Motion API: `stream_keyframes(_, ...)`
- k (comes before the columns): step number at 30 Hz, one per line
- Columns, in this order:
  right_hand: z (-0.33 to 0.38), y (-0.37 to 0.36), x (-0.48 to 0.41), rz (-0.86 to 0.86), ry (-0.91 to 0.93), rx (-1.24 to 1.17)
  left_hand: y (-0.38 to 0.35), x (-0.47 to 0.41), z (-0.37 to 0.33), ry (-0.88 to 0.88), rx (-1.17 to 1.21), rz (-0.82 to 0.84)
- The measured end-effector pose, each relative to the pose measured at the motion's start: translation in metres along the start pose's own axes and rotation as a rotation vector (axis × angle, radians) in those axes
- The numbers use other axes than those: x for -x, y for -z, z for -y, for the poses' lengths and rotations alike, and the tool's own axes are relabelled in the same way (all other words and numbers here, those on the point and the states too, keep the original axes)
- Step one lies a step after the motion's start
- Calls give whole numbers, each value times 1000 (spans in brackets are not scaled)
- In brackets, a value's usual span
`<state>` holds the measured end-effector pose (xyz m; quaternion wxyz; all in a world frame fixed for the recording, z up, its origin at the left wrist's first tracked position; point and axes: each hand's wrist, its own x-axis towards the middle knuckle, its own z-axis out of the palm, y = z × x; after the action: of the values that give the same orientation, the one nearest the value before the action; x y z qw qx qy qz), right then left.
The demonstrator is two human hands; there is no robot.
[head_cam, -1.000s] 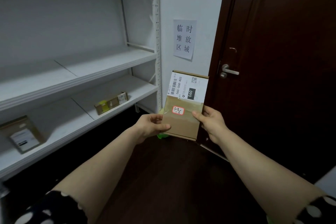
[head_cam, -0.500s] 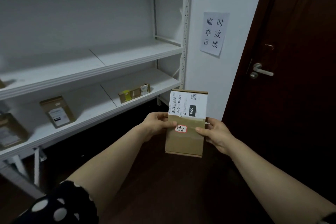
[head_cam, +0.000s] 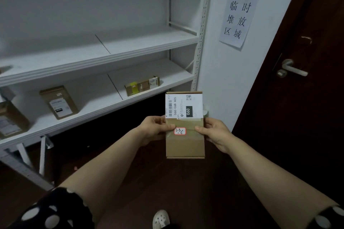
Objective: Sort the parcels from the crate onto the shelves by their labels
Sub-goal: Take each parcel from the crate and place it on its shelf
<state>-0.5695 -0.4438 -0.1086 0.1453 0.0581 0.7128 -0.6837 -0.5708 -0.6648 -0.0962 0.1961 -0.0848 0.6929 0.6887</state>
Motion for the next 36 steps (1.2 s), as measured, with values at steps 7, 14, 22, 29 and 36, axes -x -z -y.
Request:
stream_keyframes(7,12,-2,-113,-10,-62,57,36,-107,-24,52,-8,13)
stream_keyframes(14,49,-9,-213,30,-97,156,71,-205,-56,69,-119,16)
stream_keyframes(22,58,-6,-304,59,-129,194,89,-281,-68,86,-83,-25)
stream_keyframes(29,55,15,-399,91,-114,180,86,-362,-80,61,-146,-151)
stream_keyframes(36,70,46,-504,139,-41,202,69,-451,-94,70,-174,-293)
